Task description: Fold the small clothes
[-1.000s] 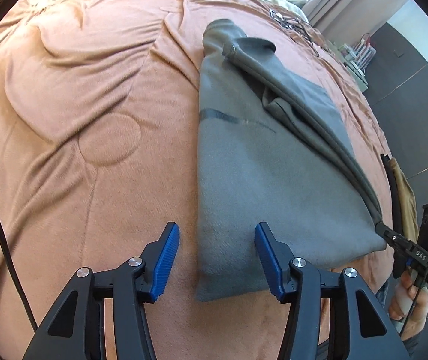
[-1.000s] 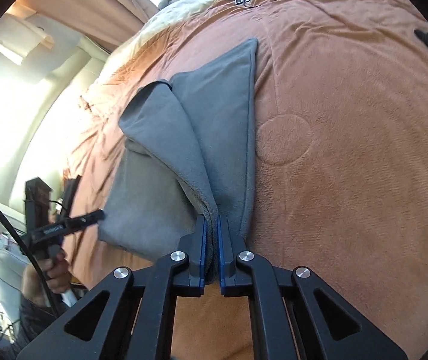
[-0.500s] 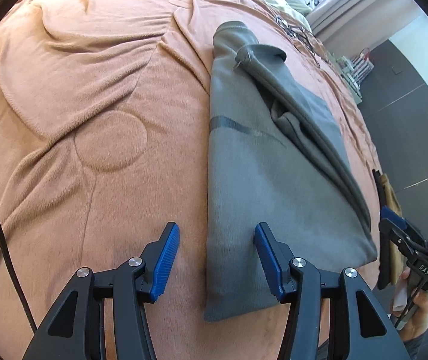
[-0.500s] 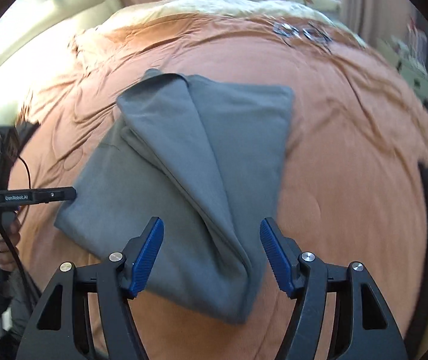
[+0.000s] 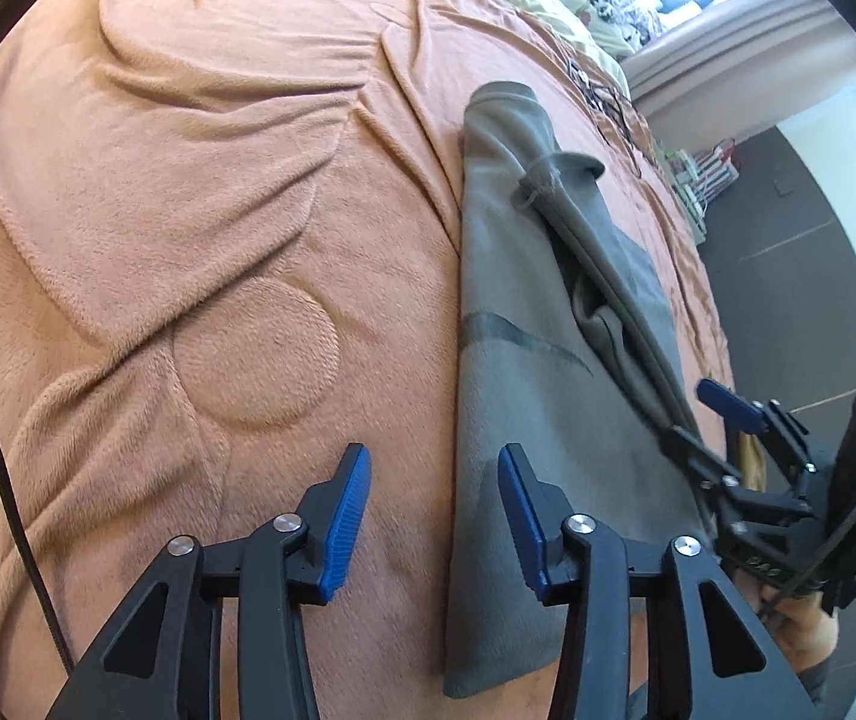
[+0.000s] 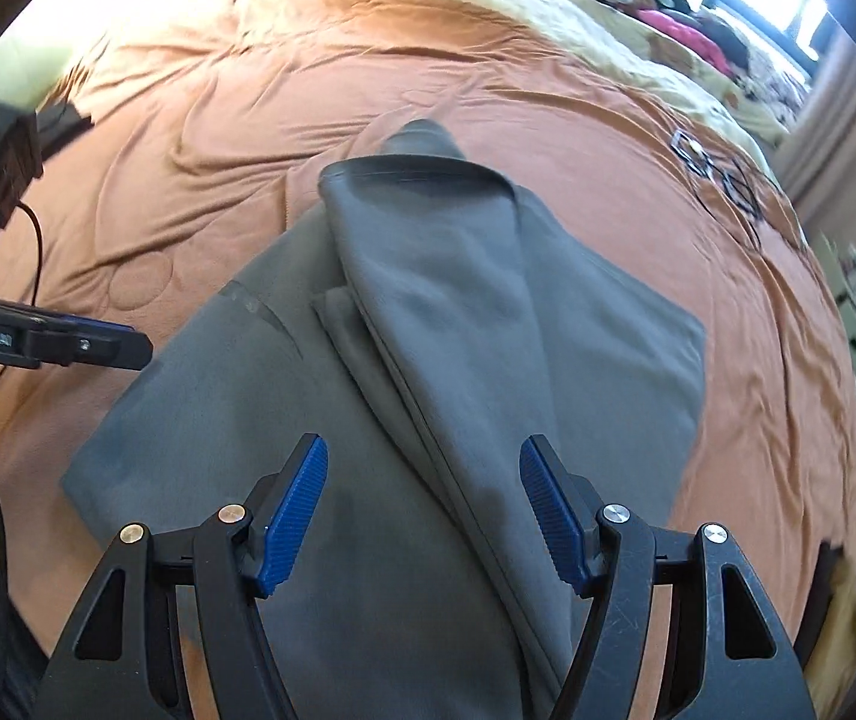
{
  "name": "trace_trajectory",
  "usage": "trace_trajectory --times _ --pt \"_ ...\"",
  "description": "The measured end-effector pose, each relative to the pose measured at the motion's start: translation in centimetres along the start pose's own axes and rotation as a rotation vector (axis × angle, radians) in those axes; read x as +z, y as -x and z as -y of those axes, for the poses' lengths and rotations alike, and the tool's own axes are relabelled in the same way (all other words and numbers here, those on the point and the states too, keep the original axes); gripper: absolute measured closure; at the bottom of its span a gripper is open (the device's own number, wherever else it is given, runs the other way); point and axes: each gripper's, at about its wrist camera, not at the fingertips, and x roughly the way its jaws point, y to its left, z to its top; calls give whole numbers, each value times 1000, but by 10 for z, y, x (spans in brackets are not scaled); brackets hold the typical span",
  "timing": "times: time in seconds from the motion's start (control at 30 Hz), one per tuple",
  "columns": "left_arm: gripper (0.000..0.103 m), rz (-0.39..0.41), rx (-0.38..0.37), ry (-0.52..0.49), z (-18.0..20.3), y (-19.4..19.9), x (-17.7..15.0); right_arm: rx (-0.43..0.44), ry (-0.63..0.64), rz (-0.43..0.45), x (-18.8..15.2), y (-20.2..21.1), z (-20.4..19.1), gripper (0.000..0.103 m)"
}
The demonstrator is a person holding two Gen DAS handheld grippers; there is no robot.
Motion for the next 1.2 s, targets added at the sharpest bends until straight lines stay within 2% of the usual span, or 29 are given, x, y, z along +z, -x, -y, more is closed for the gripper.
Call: trace_trajectory --times 0.3,0.37,0.43,0.5,0.57,0.6,0.7,1.0,1.2 --pt "61 8 -37 43 -10 8 8 -18 107 -18 35 -39 -16 38" --pt "61 15 -38 54 -12 11 10 -41 142 -28 40 -50 -22 51" --pt "61 18 -32 56 -13 11 12 -66 161 -45 41 -60 -23 60" --pt "61 18 -29 59 -12 13 12 -57 170 -39 43 -64 -23 72" --pt "61 19 -24 54 -10 13 15 -40 164 -18 46 -59 -18 94" --pt "61 20 -20 48 -8 13 16 -42 146 -4 48 -53 -12 97" --pt "61 22 -13 32 0 13 20 -23 94 32 50 -38 10 97" --pt "61 14 23 -10 28 -1 31 -38 -11 99 39 -13 64 98" --pt "61 9 70 -57 47 -12 38 6 -141 122 23 -18 107 98"
